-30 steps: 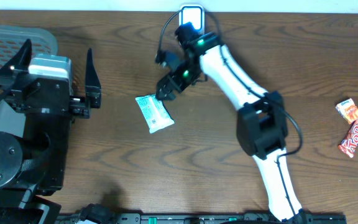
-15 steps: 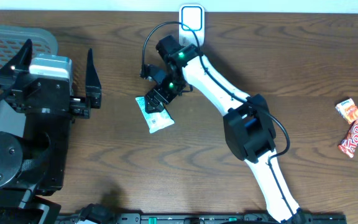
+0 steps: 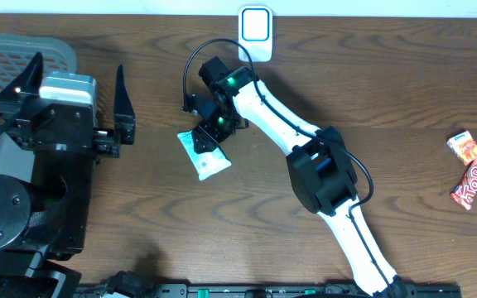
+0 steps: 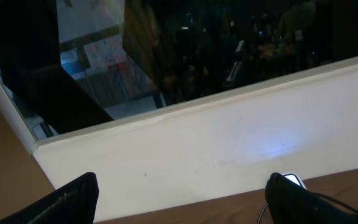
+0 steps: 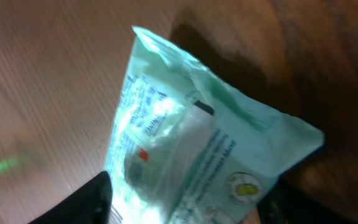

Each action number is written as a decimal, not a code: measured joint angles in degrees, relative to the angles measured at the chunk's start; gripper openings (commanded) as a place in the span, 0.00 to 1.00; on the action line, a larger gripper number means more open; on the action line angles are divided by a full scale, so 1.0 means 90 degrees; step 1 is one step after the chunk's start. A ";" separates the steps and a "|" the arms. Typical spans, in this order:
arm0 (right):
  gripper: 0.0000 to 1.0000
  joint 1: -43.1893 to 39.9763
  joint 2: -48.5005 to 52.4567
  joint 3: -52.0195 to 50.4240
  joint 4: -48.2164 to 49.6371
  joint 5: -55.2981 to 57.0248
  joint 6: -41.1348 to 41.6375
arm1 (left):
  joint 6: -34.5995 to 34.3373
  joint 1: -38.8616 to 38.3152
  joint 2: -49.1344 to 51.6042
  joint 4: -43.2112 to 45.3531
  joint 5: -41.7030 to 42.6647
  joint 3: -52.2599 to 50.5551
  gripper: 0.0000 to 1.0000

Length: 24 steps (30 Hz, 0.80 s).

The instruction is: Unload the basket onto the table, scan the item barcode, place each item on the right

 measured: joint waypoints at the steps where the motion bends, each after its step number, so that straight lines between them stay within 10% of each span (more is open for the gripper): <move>1: 0.51 0.0002 0.0019 0.0002 0.0000 -0.0024 0.0017 | 0.0000 0.0000 0.0000 -0.0015 0.0000 0.0000 0.86; 9: 0.01 0.0007 0.0112 0.0002 -0.0051 -0.0274 0.0100 | 0.0000 0.0000 0.0000 -0.0036 0.0000 0.0000 0.86; 24: 0.01 0.0019 0.0228 0.1756 -0.2254 0.2212 0.0240 | 0.0000 0.0000 -0.0002 -0.0163 0.0000 0.0000 0.86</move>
